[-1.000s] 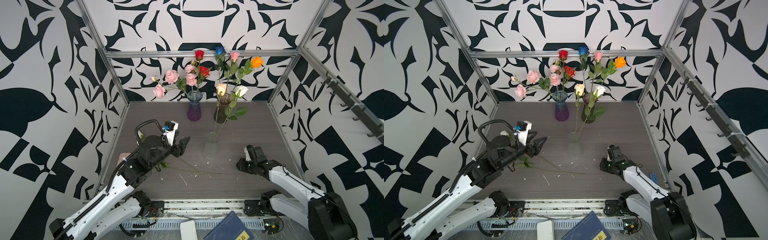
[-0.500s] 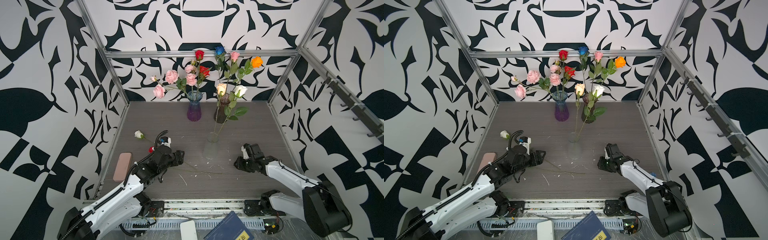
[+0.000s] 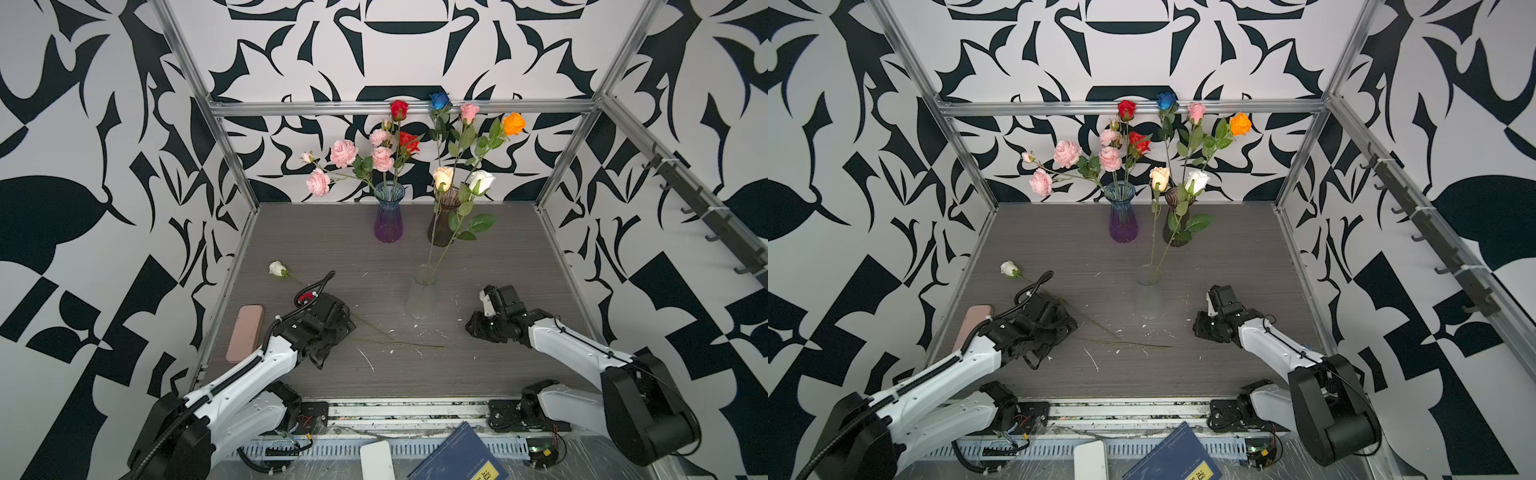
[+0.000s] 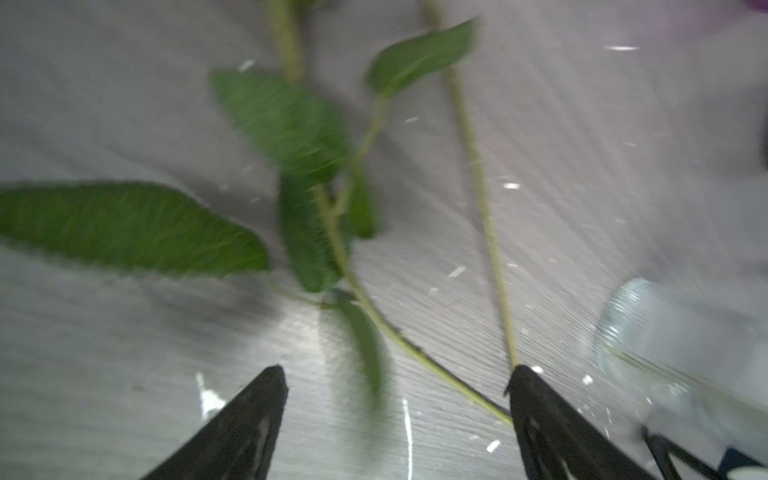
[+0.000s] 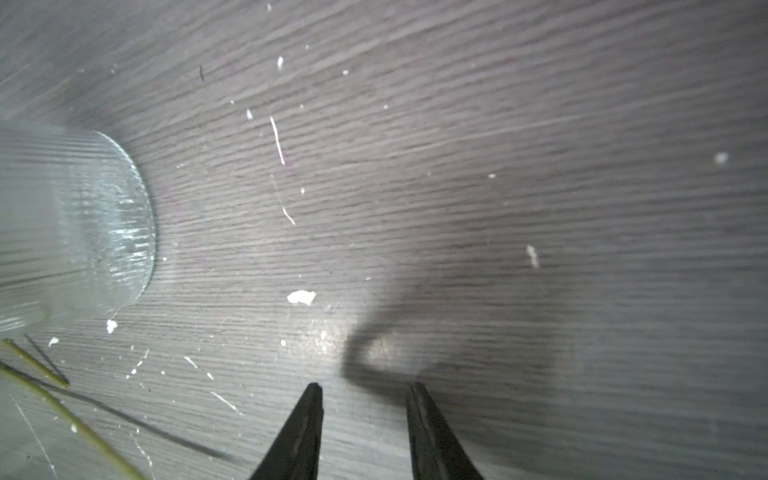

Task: Arrange the flowers into the vase

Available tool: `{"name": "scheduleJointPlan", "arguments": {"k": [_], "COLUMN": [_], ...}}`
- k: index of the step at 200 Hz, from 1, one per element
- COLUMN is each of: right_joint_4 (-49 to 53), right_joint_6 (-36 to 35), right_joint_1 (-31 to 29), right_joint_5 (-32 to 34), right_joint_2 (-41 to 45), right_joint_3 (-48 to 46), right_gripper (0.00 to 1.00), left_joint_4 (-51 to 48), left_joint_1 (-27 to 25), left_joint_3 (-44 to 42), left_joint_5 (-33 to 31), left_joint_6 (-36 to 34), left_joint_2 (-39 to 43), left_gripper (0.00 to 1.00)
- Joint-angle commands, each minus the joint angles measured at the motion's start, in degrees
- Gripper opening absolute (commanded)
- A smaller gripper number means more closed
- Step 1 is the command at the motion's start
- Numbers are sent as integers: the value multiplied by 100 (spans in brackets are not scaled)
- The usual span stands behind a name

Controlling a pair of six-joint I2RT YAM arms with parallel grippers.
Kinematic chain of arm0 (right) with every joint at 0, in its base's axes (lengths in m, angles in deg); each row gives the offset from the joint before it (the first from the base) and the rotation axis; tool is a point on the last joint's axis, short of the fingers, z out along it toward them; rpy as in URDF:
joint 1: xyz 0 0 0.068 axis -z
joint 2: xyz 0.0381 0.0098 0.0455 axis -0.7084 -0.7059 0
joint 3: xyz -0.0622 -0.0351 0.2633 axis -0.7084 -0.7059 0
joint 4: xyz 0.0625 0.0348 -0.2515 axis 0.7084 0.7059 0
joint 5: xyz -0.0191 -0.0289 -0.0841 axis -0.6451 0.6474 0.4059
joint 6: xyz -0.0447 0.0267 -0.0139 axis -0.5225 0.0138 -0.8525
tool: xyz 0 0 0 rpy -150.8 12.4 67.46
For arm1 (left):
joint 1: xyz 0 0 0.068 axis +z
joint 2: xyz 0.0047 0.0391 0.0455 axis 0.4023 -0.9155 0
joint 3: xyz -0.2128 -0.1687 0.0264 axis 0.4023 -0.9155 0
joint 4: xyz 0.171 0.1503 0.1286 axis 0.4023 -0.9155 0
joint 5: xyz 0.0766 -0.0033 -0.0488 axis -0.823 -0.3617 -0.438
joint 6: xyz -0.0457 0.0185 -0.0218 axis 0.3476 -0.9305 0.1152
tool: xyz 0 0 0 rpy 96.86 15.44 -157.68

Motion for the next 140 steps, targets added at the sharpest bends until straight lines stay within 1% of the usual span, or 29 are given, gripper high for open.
{"name": "scheduleJointPlan", "arguments": {"k": [1,23,39,52,76,91,96,120,139,140], "right_joint_4": [72,83,83,87,89,88,90,106,110,106], "right_joint_6": [-14,-14,-14,-13,-14,-23,-23,-23,-14,-14], "right_joint_1": [-43,-45,-50,-58,-67,-86,-92,-107,-106,-107], "right_joint_5": [100,97,100,96,98,97,98,120,136,141], "right_joint_2": [85,66,79,71,19,-38,-48,-75,-80,-81], "right_joint_3": [57,65,57,57,81,108,115,127,127,127], "right_gripper": [38,38,38,38,38,38,38,38,38,38], "left_joint_4": [-267,-5,193,493,1294,1730,1825,1839,1686,1684], "left_joint_1": [45,101,301,598,1263,1670,1758,2019,2039,2039], "left_joint_3": [148,148,153,120,43,139,200,750,1112,1122], "left_joint_5": [422,405,292,321,570,729,742,861,844,841], "left_joint_6": [542,478,315,120,-218,-434,-514,-973,-1267,-1272], "left_joint_2": [-299,-576,-724,-855,-1173,-1399,-1632,-2067,-2088,-2079], "left_gripper": [89,89,89,89,88,87,87,86,86,84]}}
